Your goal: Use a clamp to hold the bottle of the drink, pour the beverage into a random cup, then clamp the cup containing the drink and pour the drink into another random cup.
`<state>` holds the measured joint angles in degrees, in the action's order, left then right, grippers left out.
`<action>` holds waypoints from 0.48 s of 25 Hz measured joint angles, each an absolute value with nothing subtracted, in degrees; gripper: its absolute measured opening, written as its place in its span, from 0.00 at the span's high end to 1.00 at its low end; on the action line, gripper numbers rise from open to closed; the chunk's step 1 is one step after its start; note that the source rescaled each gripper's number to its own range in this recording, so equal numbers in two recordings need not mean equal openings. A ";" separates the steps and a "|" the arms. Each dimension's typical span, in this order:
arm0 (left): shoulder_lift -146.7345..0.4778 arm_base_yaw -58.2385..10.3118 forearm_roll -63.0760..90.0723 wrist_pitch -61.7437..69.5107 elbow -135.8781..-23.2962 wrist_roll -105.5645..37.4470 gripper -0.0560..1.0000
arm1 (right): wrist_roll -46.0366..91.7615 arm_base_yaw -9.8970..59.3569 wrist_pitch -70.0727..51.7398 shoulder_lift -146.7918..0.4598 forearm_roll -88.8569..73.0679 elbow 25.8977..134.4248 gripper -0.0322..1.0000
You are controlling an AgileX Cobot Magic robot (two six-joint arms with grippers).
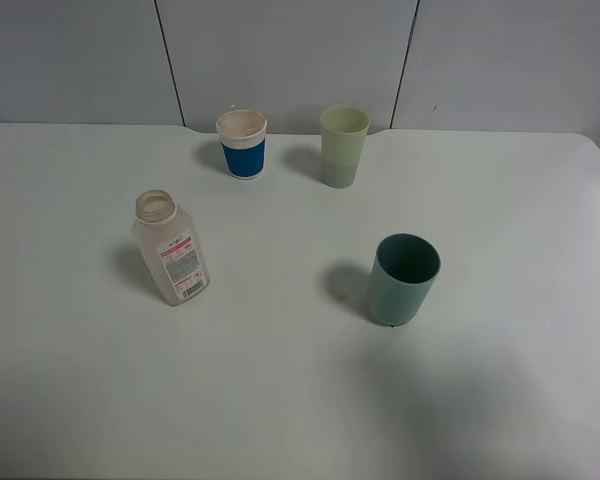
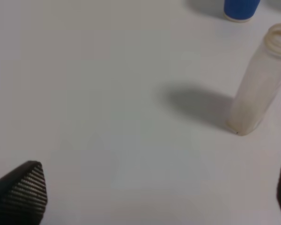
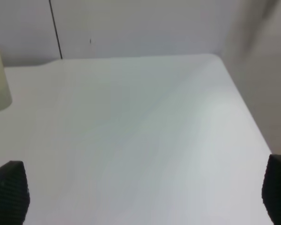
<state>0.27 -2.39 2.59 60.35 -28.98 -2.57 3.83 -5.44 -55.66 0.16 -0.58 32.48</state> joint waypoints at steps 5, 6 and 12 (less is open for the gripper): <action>0.27 -2.39 2.59 60.35 -28.98 -2.57 0.00 | 3.88 -5.44 -59.31 0.16 -1.20 29.52 0.00; 0.27 -2.39 2.59 60.35 -28.98 -2.57 0.00 | 3.81 -5.44 -60.24 0.16 -1.00 29.08 0.00; 0.27 -2.39 2.59 60.35 -28.98 -2.57 0.00 | 3.01 -5.44 -60.60 0.16 -0.47 28.76 0.00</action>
